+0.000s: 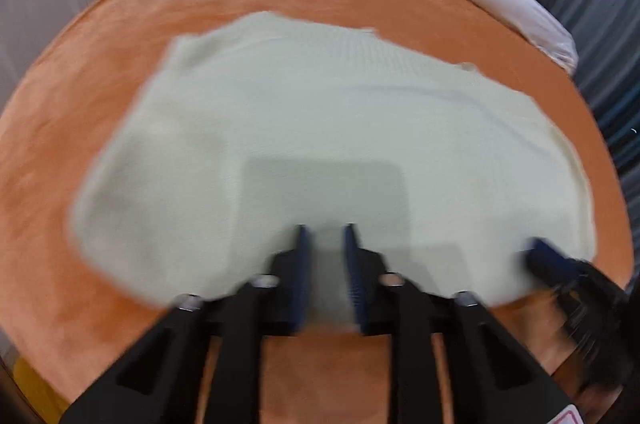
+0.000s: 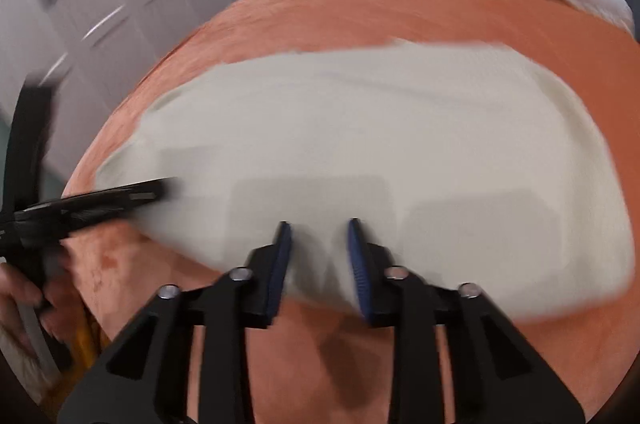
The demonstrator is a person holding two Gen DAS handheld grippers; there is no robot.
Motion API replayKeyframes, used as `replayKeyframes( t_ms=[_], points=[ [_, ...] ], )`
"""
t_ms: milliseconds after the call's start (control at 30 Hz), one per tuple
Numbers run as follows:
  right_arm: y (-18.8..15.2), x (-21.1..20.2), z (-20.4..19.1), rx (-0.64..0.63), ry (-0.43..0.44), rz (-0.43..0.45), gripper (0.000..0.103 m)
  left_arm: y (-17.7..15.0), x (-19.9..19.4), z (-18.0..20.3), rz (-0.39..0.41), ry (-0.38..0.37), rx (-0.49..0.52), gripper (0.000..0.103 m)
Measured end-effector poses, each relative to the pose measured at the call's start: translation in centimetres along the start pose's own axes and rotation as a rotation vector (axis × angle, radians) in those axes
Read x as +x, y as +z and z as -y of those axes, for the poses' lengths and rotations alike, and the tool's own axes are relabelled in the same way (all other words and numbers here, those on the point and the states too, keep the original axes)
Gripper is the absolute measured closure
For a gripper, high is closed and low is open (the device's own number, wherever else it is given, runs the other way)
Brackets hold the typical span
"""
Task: Fold small clothes
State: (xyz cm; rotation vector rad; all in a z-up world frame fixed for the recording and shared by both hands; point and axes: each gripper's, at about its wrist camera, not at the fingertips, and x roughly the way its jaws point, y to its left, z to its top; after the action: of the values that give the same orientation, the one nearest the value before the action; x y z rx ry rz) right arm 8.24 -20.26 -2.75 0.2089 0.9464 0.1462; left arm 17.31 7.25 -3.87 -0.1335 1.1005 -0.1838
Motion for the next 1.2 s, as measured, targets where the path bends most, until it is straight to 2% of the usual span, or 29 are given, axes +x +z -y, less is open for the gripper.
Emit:
replayKeyframes(
  t_ms=[67,100,133,167,200,233,267,333,400,467,533,633,733,767,833,867,900,933,967,1000,1033,1100,1167,1200],
  points=[
    [-1.1,-0.7,4.6,0.089,-0.100,-0.009,0.103,-0.7,-0.5,-2.9,-0.013,-0.003,-0.066,0.095],
    [-2.2,-1.6,7.8,0.168,-0.062,0.003,0.103,-1.2,-0.5,-4.4,-0.024,-0.019,-0.098,0.095],
    [-2.8,-2.3,9.8,0.228,-0.035,0.010,0.103,-1.7,-0.5,-6.3,-0.029,-0.074,-0.140,0.095],
    [-3.3,-3.0,10.9,0.255,-0.093,0.005,0.103,-2.1,-0.7,-7.0,-0.025,-0.090,-0.161,0.095],
    [-3.9,-3.8,11.7,0.244,-0.249,-0.008,0.103,-2.2,-0.9,-7.4,-0.020,-0.098,-0.173,0.095],
    [-4.3,-4.5,12.7,0.268,-0.278,0.002,0.103,-2.3,-1.4,-7.4,-0.009,-0.094,-0.181,0.095],
    [-4.6,-5.3,13.9,0.349,-0.245,0.010,0.103,-2.3,-1.9,-7.2,-0.002,-0.083,-0.188,0.096],
    [-4.2,-6.8,14.0,0.395,-0.249,0.044,0.099,-2.0,-3.3,-6.1,0.022,-0.055,-0.179,0.097],
    [-1.9,-7.7,11.6,0.330,-0.214,0.104,0.099,-0.9,-4.8,-4.1,0.071,-0.032,-0.116,0.097],
    [1.3,-7.2,8.7,0.254,-0.144,0.127,0.099,1.4,-5.7,-1.2,0.123,-0.005,-0.032,0.098],
    [4.8,-5.8,4.8,0.162,-0.074,0.149,0.098,4.6,-5.0,1.5,0.150,-0.015,0.014,0.097],
    [9.1,-1.9,1.3,0.112,0.052,0.109,0.098,8.6,-2.0,3.9,0.129,-0.003,0.053,0.097],
    [12.1,3.8,0.1,0.075,0.077,0.013,0.098,10.6,1.4,4.3,0.096,0.046,0.082,0.097],
    [12.2,5.0,0.2,0.067,0.059,-0.015,0.098,10.9,2.5,4.0,0.082,0.086,0.089,0.097],
    [12.2,6.9,1.6,0.049,-0.044,-0.046,0.098,11.2,4.9,1.8,0.042,0.178,0.071,0.096],
    [12.2,7.6,3.6,0.058,-0.103,-0.054,0.100,10.9,5.4,-0.3,0.024,0.165,0.040,0.096],
    [11.7,7.5,6.8,0.101,-0.150,-0.044,0.103,10.5,5.5,-2.3,0.021,0.102,-0.003,0.095],
    [11.2,6.8,9.3,0.154,-0.130,-0.021,0.103,10.3,5.4,-3.7,0.026,0.058,-0.030,0.095],
    [10.7,6.0,12.0,0.217,-0.075,0.005,0.103,10.1,5.1,-5.2,0.037,0.065,-0.043,0.095],
    [9.9,4.9,14.4,0.271,-0.080,0.022,0.103,9.9,5.0,-5.9,0.047,0.078,-0.037,0.095],
    [9.5,4.2,15.7,0.282,-0.121,0.033,0.103,9.8,4.9,-6.3,0.051,0.060,-0.040,0.095],
    [9.4,4.0,16.3,0.293,-0.112,0.024,0.103,9.7,5.0,-6.4,0.055,0.053,-0.049,0.095],
    [10.3,3.7,14.5,0.258,-0.161,0.010,0.103,9.7,5.3,-4.7,0.065,0.124,-0.026,0.096],
    [10.7,3.9,13.9,0.249,-0.151,0.020,0.099,9.7,5.1,-4.1,0.069,0.144,-0.018,0.097]
  ],
)
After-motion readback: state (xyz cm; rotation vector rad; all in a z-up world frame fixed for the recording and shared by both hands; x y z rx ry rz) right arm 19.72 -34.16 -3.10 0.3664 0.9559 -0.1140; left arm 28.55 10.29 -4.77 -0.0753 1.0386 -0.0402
